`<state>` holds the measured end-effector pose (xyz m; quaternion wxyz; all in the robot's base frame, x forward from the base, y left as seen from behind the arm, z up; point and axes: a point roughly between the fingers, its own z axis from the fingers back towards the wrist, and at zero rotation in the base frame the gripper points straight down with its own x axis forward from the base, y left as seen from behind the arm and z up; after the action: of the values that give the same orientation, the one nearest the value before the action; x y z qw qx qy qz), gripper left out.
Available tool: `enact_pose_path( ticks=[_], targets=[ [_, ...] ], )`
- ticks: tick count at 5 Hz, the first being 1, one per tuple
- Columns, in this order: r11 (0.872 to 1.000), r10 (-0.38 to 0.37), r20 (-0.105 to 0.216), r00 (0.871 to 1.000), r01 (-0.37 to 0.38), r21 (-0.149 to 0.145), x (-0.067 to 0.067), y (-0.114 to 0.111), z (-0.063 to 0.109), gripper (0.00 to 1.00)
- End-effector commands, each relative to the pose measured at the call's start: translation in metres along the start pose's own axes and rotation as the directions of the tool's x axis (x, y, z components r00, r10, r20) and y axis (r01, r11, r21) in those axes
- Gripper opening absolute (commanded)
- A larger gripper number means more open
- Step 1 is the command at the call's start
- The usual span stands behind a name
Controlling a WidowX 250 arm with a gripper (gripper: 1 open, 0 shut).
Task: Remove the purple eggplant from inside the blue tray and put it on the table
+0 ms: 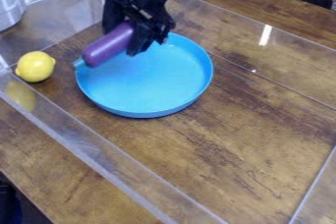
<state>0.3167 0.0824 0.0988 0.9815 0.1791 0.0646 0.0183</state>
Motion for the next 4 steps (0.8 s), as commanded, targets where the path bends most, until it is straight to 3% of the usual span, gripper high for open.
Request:
enact_pose_path(
  ticks=[1,4],
  targets=[
    [1.000,-0.013,0.102,0.995,0.013,0.007,-0.011,-0.003,0.034,0.00],
    [0.997,-0.080,0.130,0.988,0.080,0.011,-0.027,-0.023,0.048,0.00]
  ],
)
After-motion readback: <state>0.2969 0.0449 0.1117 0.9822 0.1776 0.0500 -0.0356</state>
